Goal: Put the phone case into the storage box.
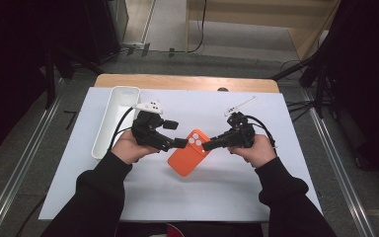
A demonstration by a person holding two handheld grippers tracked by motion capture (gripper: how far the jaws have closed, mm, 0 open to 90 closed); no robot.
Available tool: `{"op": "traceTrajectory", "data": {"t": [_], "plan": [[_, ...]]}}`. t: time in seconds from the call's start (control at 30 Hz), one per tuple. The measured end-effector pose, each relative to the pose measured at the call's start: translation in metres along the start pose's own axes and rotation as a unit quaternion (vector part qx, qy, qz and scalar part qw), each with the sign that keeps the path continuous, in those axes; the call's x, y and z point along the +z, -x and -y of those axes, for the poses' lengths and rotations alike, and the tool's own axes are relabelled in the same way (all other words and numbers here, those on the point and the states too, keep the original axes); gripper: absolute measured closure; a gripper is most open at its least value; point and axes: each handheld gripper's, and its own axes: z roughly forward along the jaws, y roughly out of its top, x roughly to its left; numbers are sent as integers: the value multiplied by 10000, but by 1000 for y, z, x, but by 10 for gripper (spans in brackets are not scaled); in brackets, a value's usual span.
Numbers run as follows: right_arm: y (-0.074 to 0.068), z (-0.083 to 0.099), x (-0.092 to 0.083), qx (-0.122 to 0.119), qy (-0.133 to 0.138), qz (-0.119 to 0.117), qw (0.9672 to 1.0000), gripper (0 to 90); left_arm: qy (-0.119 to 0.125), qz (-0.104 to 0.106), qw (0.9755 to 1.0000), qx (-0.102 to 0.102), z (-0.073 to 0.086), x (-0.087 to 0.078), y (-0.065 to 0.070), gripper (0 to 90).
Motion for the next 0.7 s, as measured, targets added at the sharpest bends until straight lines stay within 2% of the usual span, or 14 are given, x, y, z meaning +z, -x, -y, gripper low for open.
{"op": "traceTrajectory", "data": {"t": [0.2, 0.23, 0.3, 0.4, 0.67, 0.7], "plan": [[2, -2, -1, 247, 10, 64, 9997, 750, 0, -71, 10000, -3, 6, 2, 2, 155], [3, -2, -1, 272, 31, 78, 9996, 750, 0, -71, 10000, -3, 6, 2, 2, 132], [3, -3, -1, 305, 73, 119, 9994, 750, -9, -108, 9999, -70, 8, 6, 2, 124], [4, -4, -2, 353, 94, 146, 9992, 750, -118, -274, 9996, -9, 10, 10, 5, 91], [6, -5, -3, 475, 140, 164, 9986, 750, -73, -518, 9986, 94, 14, 15, 9, 91], [7, -5, -4, 537, 151, 143, 9983, 750, -57, -633, 9979, 142, 15, 16, 11, 91]]}}
